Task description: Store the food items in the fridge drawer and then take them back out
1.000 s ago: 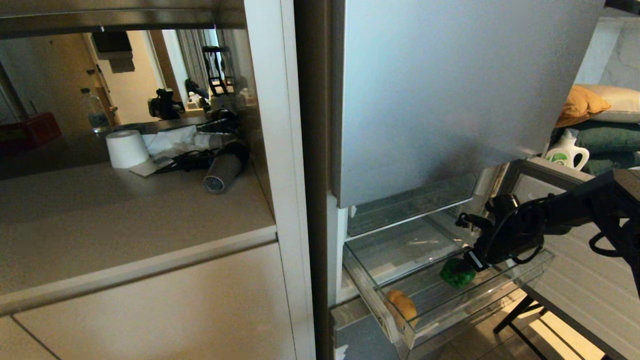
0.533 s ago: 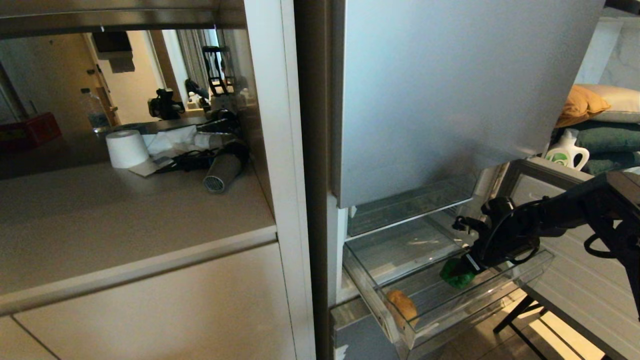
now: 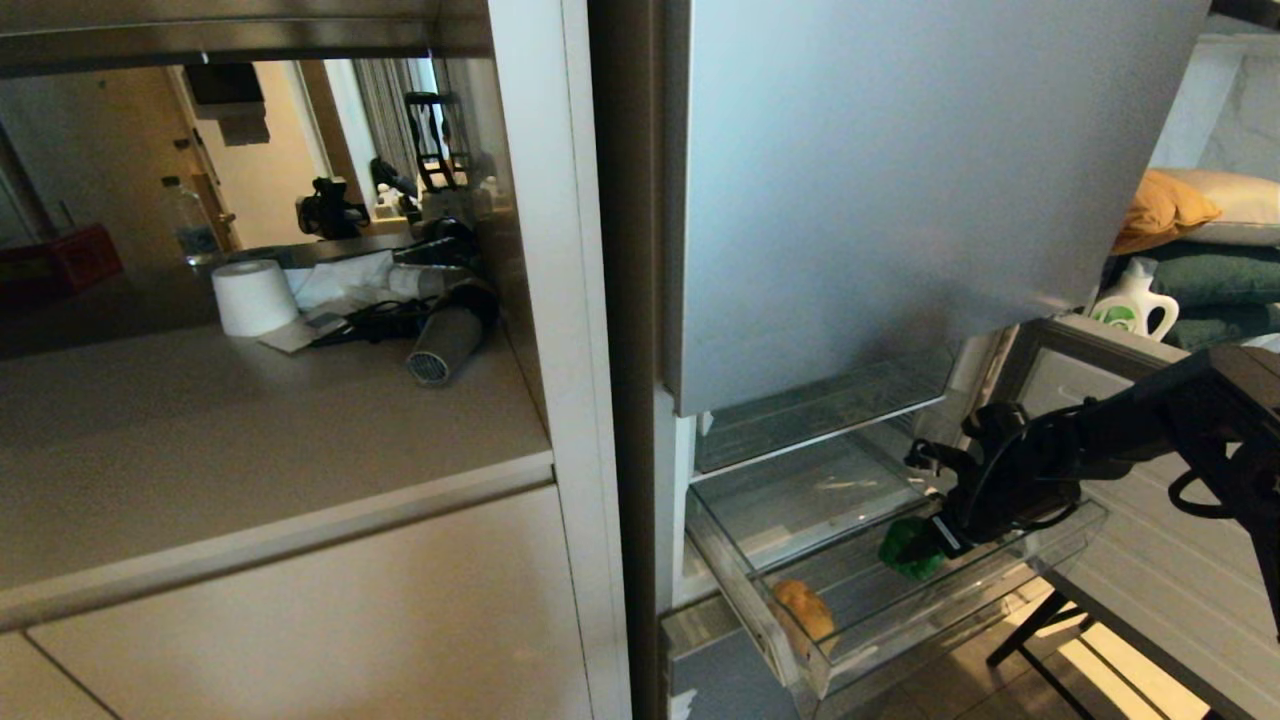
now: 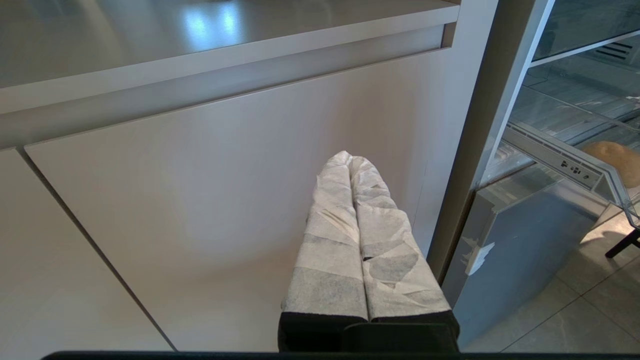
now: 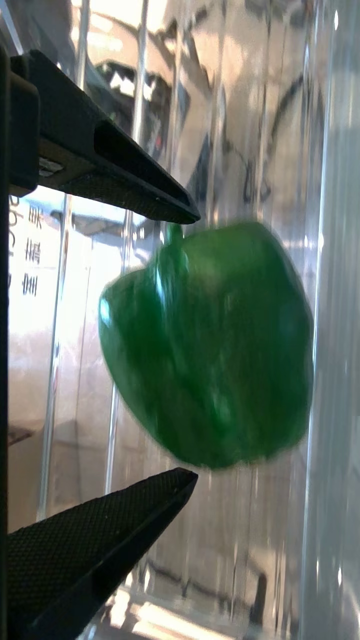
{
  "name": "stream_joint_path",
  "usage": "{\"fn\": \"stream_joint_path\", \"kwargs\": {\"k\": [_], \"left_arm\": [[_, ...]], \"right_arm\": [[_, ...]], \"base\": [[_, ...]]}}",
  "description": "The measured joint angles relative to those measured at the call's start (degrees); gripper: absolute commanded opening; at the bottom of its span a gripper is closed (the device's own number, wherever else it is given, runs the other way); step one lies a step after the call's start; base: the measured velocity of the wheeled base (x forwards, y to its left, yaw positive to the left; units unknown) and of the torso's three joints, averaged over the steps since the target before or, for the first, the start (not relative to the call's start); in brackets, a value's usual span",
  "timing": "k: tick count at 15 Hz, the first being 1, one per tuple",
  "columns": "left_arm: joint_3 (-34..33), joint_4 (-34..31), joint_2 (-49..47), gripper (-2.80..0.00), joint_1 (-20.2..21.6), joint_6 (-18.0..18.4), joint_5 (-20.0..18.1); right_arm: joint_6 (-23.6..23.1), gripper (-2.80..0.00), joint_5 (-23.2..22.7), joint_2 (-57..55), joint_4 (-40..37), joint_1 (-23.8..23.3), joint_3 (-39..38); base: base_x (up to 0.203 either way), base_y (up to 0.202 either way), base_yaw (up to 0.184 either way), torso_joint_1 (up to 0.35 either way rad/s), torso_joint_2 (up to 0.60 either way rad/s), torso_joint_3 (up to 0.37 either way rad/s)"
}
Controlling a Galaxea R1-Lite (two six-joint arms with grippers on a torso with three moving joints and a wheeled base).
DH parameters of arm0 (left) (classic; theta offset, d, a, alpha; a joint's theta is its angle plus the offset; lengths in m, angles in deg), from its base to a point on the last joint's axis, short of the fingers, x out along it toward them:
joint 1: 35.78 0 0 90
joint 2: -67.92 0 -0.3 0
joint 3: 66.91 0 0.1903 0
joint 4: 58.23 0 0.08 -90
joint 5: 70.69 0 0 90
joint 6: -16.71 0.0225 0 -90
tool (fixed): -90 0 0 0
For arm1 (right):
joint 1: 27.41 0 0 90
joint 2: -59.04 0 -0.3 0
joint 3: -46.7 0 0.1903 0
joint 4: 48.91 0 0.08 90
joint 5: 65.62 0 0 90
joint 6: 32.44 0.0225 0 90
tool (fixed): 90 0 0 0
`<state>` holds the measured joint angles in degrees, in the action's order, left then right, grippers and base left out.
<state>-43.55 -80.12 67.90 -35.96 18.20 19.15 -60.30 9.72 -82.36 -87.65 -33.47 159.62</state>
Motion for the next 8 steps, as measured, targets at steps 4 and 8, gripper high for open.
{"fn": "stream_joint_path", "kwargs": {"k": [4,8], "left_arm": [[0.00,0.00,0.00,-2.80,0.00,0.00,-0.01],[0.00,0.00,0.00,-2.80,0.00,0.00,-0.02]], "right_arm": [[-0.01,0.00,-0.24,0.09,0.07,0.00,-0.81],[0.05,0.00,-0.76,0.06,0.15,0.02,-1.61]], "base": [[0.000,0.000,0.000,0.000,0.00,0.000],[0.000,0.000,0.000,0.000,0.00,0.000]]}}
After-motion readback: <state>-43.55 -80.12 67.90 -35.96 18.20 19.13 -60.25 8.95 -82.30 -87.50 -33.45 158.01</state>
